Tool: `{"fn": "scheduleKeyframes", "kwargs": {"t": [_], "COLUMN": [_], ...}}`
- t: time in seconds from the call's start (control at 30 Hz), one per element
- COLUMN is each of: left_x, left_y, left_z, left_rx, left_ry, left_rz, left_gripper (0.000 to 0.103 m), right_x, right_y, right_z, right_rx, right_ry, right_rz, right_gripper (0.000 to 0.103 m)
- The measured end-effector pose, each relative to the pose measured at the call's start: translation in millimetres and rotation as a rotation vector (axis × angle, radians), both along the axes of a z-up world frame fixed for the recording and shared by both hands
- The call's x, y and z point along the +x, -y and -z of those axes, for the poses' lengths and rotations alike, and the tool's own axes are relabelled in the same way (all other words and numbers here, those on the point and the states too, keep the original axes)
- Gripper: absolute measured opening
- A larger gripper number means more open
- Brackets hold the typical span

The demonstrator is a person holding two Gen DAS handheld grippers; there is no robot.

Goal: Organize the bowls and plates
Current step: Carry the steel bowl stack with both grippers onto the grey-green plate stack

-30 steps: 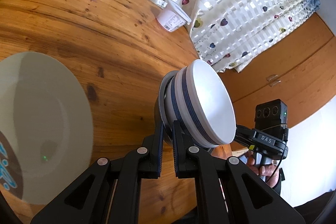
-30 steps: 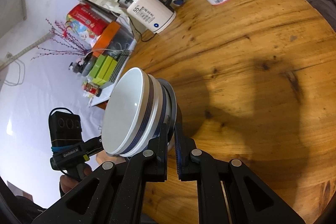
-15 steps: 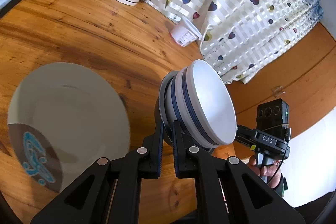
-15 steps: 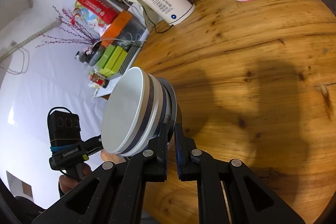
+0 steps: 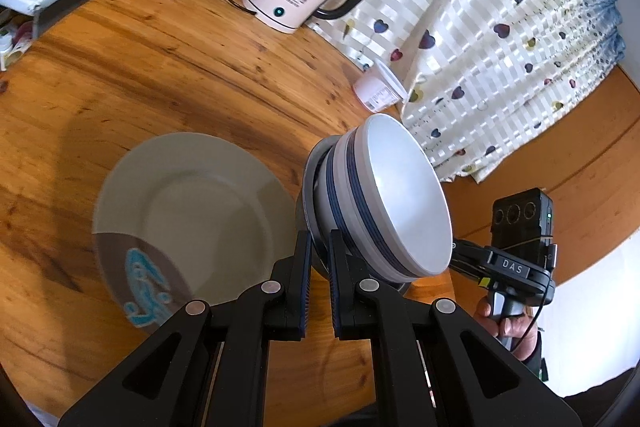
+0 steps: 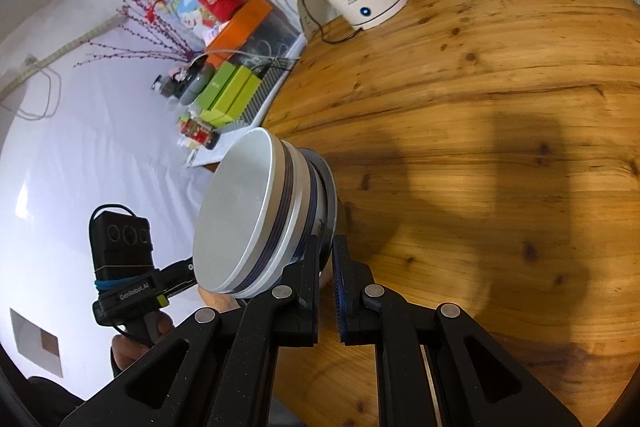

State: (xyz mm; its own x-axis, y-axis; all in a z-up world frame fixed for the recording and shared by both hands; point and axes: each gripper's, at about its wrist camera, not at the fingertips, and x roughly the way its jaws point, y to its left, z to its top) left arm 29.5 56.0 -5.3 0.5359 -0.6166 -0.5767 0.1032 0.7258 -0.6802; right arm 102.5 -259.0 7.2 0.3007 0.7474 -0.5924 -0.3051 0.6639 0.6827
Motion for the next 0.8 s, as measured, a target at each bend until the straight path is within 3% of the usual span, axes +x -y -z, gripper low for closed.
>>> {"fn": "scheduleKeyframes", "kwargs": {"t": [0.8], "left_x": [-19.6], "left_y": [-55.5], "left_z": [9.0], "left_rx": [0.019], "left_ry": [-0.033], "left_rz": [-0.132], "left_gripper": [0.006], "right_x": [15.4], "right_y": [-74.3], "right_z": [18.4], "right_rx": [-0.014], "right_ry": [-0.040], "right_rz": [-0.115], "right_gripper": [0.008]}}
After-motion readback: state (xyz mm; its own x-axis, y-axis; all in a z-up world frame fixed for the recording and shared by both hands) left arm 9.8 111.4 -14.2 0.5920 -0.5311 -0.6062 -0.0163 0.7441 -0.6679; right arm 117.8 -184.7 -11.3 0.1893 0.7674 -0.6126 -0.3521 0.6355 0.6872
